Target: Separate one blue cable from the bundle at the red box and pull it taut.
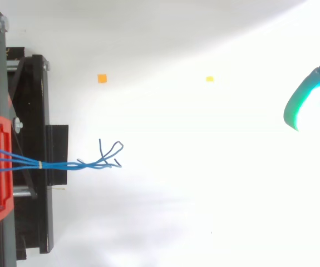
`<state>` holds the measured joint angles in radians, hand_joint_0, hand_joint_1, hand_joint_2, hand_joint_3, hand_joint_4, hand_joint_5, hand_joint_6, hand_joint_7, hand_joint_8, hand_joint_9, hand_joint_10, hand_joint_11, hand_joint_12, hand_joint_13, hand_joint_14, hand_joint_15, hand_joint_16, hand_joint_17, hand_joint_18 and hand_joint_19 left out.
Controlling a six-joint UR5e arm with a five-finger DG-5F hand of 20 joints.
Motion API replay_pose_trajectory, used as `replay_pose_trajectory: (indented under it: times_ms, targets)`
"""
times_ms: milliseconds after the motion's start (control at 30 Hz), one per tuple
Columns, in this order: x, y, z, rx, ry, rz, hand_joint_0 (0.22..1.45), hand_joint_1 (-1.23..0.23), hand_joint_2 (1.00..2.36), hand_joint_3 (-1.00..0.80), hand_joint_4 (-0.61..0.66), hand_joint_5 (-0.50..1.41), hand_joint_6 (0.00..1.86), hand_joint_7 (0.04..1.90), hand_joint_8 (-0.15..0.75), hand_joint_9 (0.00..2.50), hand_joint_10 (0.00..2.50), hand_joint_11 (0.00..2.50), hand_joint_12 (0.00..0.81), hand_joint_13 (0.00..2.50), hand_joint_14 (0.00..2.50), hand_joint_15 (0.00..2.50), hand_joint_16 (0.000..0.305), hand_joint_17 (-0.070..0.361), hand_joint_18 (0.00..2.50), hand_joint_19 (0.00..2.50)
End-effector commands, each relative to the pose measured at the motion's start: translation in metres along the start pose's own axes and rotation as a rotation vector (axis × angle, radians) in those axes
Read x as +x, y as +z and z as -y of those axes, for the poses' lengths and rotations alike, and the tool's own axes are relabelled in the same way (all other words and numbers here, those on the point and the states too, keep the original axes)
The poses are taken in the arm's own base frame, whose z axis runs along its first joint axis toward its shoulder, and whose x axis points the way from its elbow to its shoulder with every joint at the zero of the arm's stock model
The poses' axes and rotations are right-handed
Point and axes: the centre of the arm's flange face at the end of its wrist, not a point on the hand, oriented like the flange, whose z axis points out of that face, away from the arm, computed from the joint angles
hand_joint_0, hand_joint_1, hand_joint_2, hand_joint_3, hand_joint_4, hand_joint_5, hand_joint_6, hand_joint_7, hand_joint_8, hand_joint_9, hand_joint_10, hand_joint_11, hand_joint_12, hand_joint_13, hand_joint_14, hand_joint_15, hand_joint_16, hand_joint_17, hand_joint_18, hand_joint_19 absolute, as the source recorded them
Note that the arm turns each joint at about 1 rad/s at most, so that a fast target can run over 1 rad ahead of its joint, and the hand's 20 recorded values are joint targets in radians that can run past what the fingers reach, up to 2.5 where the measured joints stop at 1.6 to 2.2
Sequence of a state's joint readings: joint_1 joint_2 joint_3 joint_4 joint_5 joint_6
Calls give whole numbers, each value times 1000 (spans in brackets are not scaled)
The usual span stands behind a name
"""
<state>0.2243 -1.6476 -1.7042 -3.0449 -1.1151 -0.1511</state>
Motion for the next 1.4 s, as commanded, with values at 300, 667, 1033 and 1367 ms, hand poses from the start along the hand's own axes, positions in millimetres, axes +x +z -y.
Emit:
replay_pose_trajectory:
  times_ms: [300,667,1033,1367]
  targets:
    - [0,0,0,0,1,0,604,-892,1000,-500,198,-198,503,853,251,610,17,440,371,626,17,394,55,124,629,869]
    - [0,0,0,0,1,-3,532,-870,1000,-500,209,-204,503,842,262,603,16,435,388,574,16,374,56,127,563,800]
    - [-5,-6,7,64,-31,-2,521,-834,1000,-500,215,-204,503,841,266,606,17,422,397,566,15,367,57,128,536,776]
    - [21,57,39,14,-37,29,503,-874,1000,-500,186,-235,503,807,268,347,8,221,393,326,8,187,56,127,315,545]
